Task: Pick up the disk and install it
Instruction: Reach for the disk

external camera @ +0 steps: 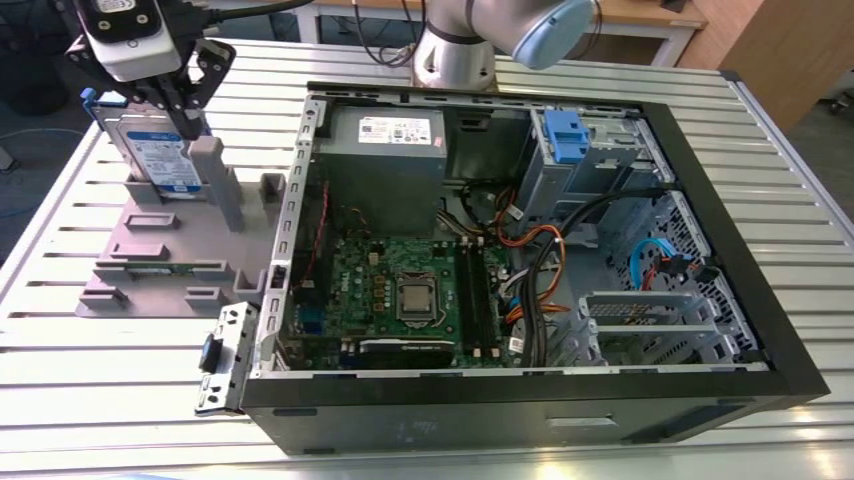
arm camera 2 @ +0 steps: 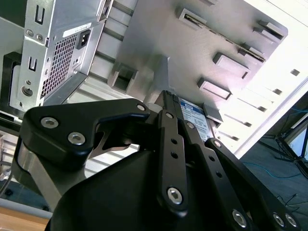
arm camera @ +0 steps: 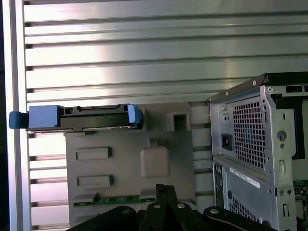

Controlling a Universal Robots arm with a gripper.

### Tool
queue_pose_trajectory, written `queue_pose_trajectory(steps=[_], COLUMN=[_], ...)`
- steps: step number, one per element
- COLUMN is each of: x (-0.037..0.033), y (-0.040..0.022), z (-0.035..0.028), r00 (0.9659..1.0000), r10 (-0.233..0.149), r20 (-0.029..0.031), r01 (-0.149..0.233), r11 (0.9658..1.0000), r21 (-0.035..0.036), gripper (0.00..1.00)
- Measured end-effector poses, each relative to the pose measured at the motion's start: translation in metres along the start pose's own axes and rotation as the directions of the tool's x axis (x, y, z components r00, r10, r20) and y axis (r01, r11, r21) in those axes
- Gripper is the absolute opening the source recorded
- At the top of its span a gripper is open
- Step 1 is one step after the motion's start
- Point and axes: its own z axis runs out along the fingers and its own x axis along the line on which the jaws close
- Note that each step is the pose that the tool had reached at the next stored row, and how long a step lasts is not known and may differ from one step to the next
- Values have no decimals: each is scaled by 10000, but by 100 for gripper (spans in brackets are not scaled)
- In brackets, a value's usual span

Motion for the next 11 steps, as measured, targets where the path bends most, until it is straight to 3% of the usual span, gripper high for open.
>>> queue_pose_trajectory(steps=[11], x=[38], y=[-3], z=[2], r00=[10000], r10=[-1], r20=[0], r01=[1], r11=[10000], r21=[0], gripper=[11])
